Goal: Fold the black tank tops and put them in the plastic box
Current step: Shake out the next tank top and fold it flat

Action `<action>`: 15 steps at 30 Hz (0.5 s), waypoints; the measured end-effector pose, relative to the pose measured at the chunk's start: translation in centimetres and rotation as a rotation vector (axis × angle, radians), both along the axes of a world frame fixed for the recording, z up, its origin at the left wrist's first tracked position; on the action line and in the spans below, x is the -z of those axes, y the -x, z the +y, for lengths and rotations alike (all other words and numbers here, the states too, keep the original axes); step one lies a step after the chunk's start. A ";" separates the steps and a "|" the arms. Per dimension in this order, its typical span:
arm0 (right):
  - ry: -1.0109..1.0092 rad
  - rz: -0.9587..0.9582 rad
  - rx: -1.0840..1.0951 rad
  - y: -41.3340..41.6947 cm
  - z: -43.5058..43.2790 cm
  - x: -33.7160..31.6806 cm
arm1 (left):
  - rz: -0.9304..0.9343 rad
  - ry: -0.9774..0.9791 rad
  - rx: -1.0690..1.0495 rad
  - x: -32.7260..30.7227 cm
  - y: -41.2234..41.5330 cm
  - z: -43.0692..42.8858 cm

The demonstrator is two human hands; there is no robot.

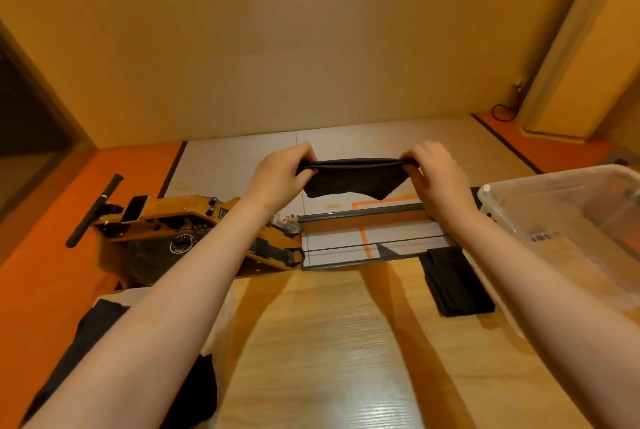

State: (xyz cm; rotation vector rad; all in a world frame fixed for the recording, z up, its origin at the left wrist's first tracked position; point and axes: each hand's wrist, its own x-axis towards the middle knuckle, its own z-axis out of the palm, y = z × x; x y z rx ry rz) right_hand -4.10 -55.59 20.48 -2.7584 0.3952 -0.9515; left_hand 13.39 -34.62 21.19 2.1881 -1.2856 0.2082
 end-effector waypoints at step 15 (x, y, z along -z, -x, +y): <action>-0.166 0.548 -0.340 19.8 11.8 21.9 | 0.337 -0.328 -0.294 21.7 27.2 15.8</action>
